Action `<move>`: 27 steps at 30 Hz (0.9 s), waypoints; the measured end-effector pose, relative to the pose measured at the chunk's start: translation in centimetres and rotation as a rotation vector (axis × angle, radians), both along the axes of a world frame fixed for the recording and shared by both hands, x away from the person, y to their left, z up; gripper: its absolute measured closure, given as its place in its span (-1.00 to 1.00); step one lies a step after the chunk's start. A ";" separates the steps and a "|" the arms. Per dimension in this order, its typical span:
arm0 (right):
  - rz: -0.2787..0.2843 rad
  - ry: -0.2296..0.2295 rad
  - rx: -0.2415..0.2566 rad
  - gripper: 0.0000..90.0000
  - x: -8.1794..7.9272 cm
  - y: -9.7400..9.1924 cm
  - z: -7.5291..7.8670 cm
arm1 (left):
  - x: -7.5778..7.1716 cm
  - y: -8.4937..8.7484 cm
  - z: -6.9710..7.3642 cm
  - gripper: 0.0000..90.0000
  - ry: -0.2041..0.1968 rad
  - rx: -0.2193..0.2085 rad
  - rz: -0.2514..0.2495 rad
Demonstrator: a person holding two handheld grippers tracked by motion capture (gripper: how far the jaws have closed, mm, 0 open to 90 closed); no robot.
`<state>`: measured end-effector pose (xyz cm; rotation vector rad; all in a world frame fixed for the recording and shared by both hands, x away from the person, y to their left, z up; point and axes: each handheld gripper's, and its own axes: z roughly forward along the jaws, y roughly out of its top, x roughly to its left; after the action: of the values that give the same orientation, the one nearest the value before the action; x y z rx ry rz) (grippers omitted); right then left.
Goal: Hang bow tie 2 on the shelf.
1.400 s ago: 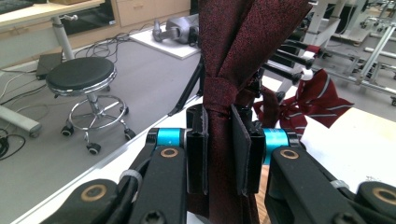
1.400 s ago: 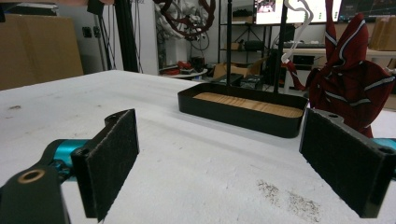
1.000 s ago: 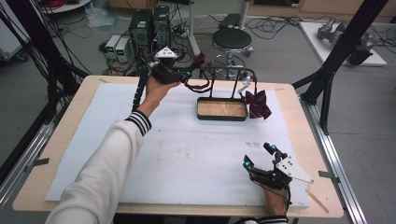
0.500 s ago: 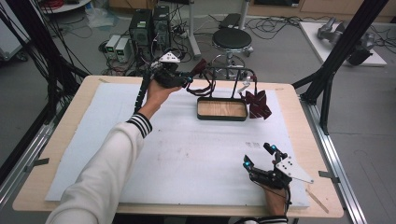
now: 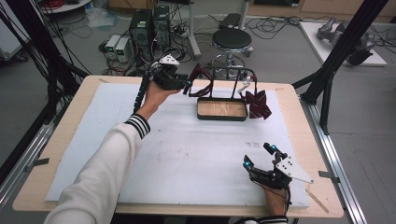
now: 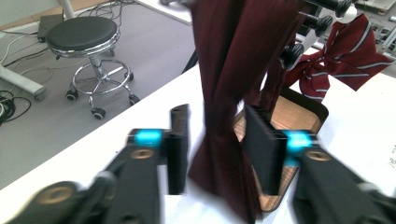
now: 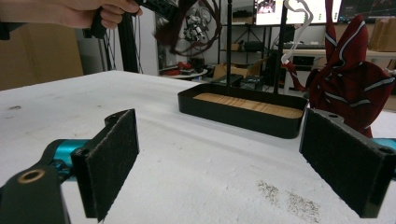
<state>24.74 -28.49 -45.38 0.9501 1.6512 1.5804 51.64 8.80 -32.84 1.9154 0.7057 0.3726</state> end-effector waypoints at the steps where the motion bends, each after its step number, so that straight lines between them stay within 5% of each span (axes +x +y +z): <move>1: 0.001 0.000 0.001 -0.75 0.0 0.0 0.0 | 0.1 0.0 -0.1 0.12 0.003 -0.010 -0.003; 4: 0.001 0.001 0.002 -0.75 0.0 0.0 0.0 | 0.0 0.1 0.0 -0.45 -0.003 0.011 0.029; 7: 0.001 -0.005 0.001 -0.75 0.0 0.0 0.0 | -0.1 0.4 0.2 -0.67 -0.002 -0.018 0.016; 18: 0.002 -0.021 0.004 -0.75 -0.1 -0.1 -0.1 | -1.7 3.5 1.4 -0.72 -0.067 -0.116 -0.051; 27: -0.001 -0.025 0.001 -0.75 -0.2 0.0 -0.1 | -6.8 9.1 -0.3 -0.71 -0.140 -0.152 -0.050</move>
<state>24.53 -28.54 -45.46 0.9283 1.6331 1.5869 44.86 17.92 -33.09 1.7416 0.5764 0.4066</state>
